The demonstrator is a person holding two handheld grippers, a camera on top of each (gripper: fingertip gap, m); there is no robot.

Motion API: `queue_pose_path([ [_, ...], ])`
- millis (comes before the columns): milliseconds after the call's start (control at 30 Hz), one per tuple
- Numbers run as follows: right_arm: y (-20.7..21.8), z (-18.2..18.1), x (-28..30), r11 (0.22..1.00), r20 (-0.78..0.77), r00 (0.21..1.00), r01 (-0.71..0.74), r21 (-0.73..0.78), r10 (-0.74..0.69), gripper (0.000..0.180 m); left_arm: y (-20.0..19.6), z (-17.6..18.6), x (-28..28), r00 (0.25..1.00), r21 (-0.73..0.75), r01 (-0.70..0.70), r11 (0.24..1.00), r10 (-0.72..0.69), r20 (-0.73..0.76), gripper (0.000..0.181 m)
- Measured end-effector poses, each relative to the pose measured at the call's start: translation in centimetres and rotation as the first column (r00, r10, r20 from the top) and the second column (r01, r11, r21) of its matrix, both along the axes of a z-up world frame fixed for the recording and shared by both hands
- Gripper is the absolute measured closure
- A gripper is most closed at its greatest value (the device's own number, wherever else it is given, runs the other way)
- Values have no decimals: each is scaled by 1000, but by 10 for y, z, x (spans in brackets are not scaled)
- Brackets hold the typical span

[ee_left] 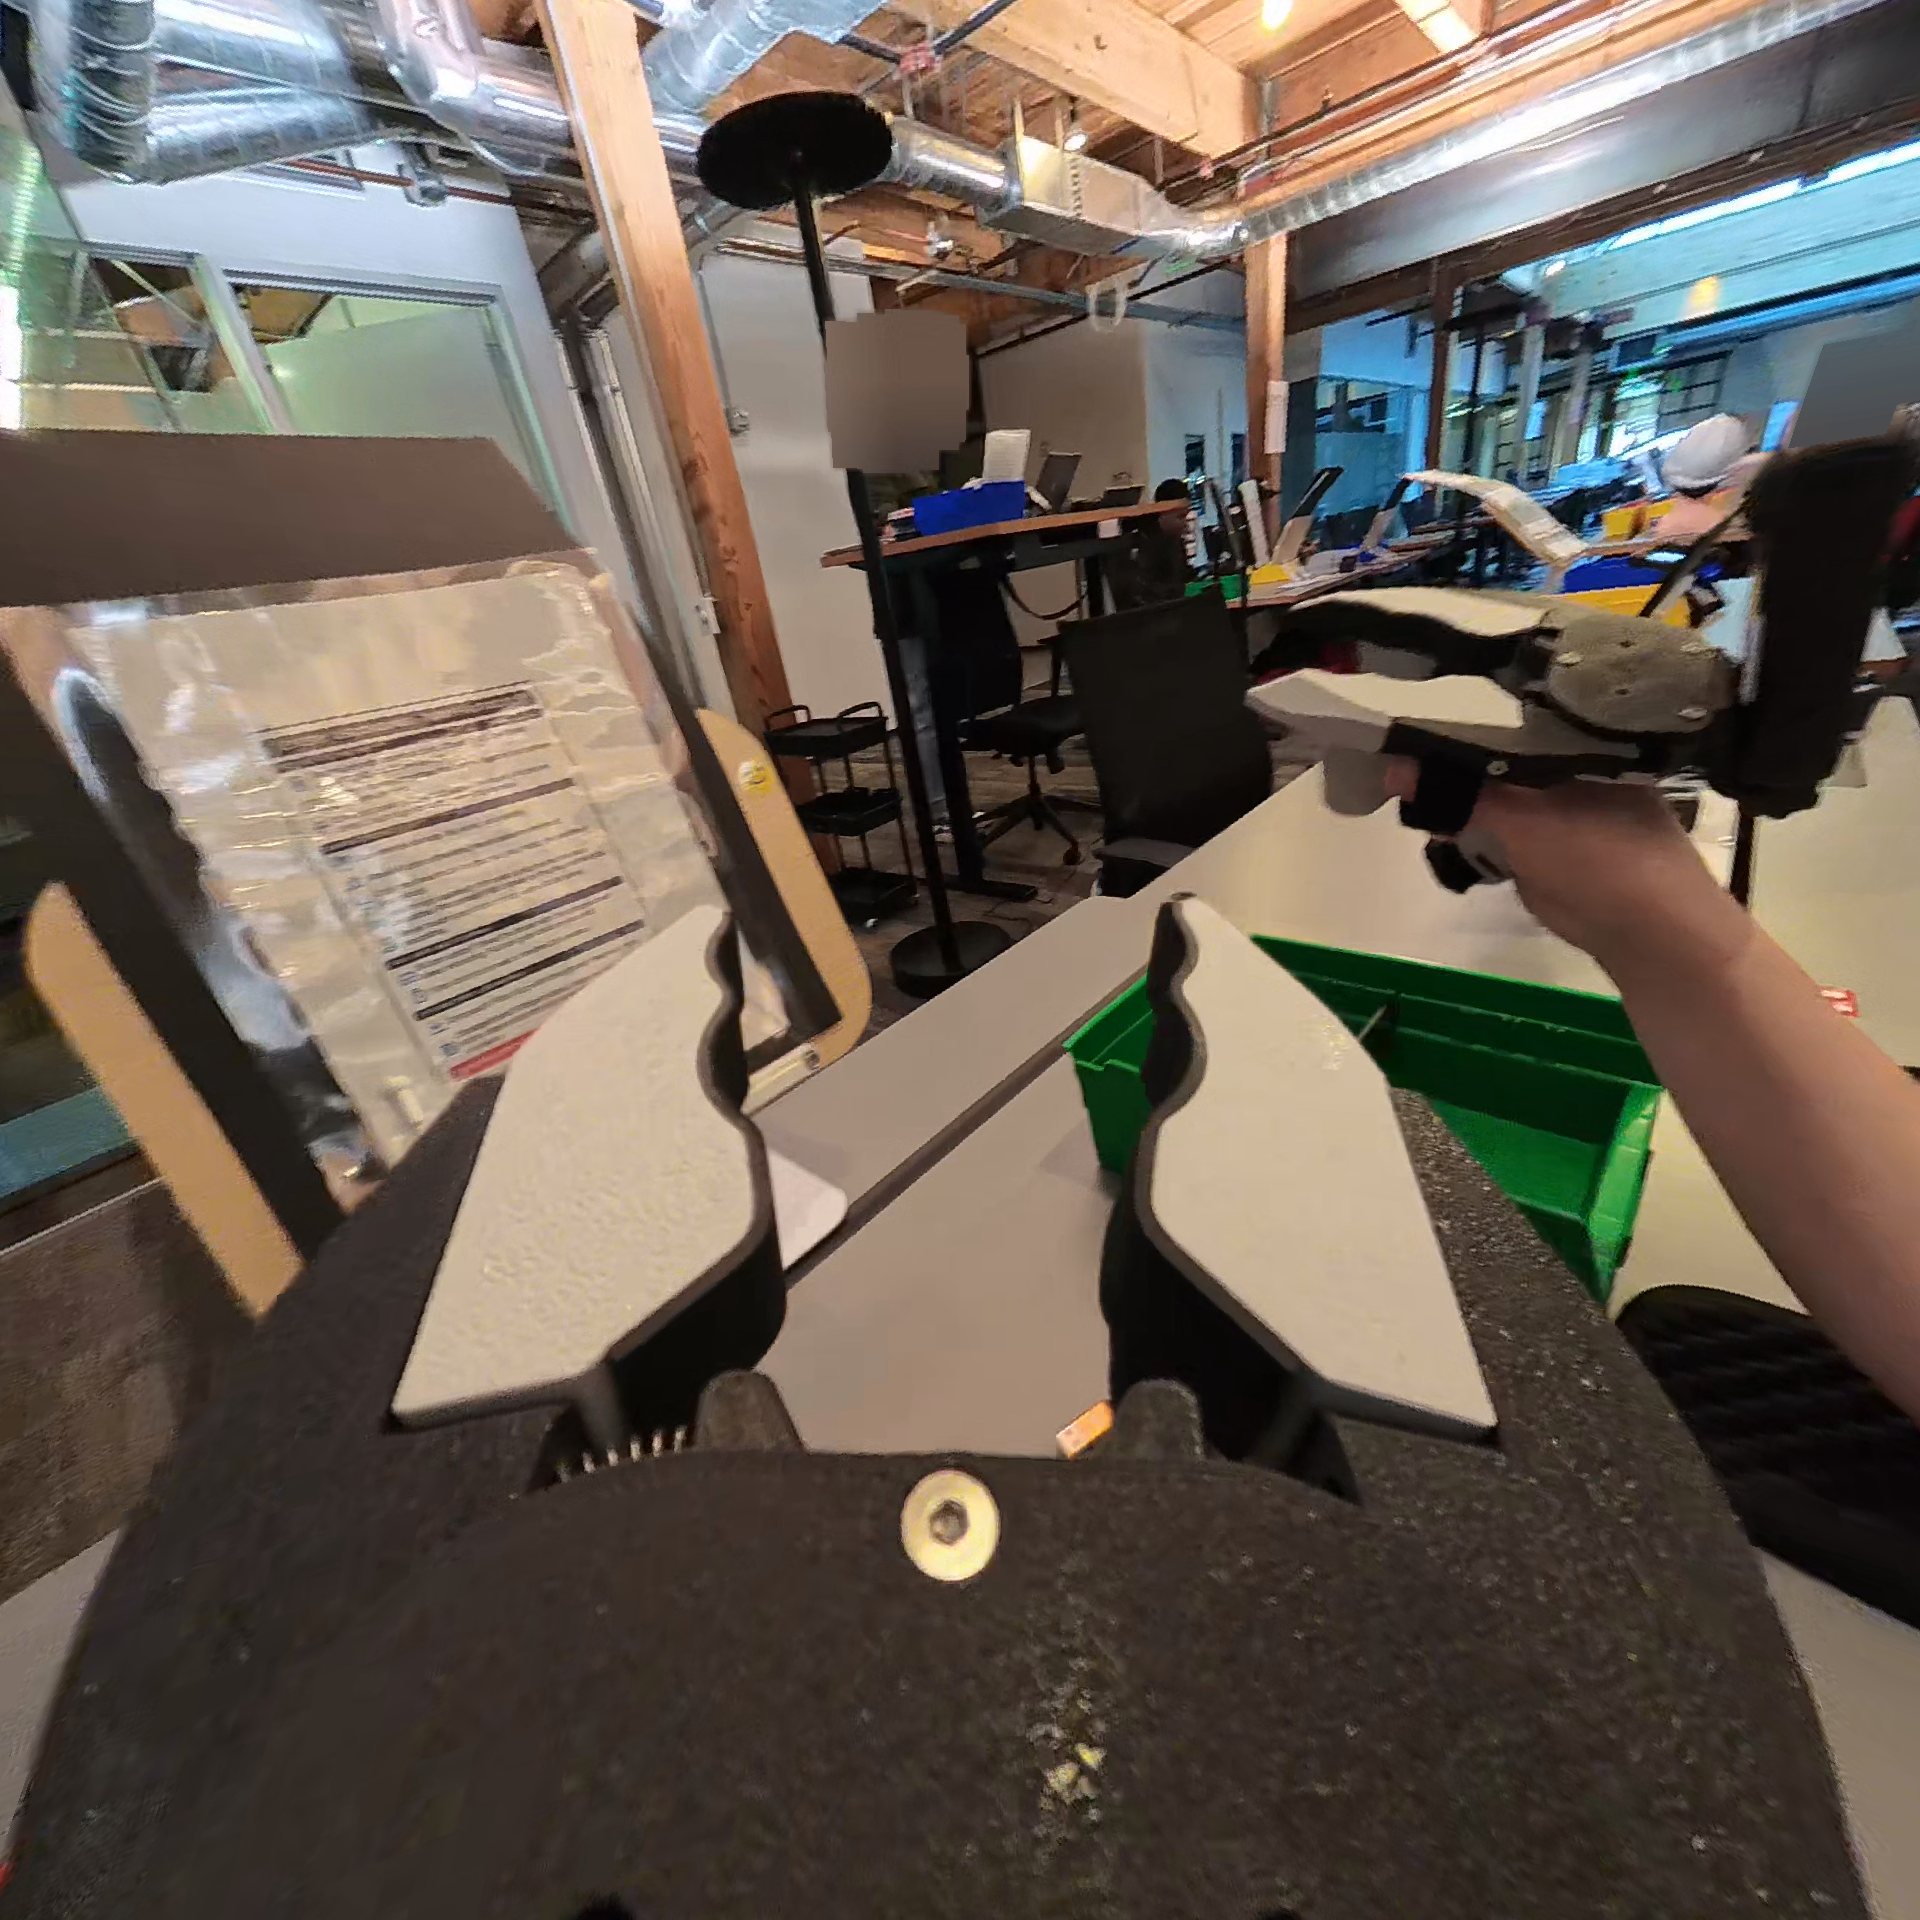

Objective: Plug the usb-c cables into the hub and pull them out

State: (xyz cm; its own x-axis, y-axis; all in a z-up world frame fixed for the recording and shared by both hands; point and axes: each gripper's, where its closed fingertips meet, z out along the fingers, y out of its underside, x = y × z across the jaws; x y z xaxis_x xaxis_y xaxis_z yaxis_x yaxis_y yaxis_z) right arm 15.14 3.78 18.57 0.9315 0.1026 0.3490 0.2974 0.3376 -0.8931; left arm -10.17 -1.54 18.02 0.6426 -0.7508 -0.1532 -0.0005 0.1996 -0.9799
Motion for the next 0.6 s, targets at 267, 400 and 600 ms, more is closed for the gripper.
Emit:
queue_pose_path([
  [267, -3, 1, 4, 1000, 29, 999, -30, -2, 30, 120, 6, 5, -66, 975, 22, -183, 983, 184, -124, 109],
  [400, -6, 3, 2, 997, 7, 997, -77, -1, 77, 122, 22, -10, -109, 925, -21, -290, 957, 275, -261, 106],
  [600, -6, 5, 7, 999, 25, 999, -46, 23, 46, 122, 39, -32, -159, 917, -136, -320, 938, 270, -295, 109],
])
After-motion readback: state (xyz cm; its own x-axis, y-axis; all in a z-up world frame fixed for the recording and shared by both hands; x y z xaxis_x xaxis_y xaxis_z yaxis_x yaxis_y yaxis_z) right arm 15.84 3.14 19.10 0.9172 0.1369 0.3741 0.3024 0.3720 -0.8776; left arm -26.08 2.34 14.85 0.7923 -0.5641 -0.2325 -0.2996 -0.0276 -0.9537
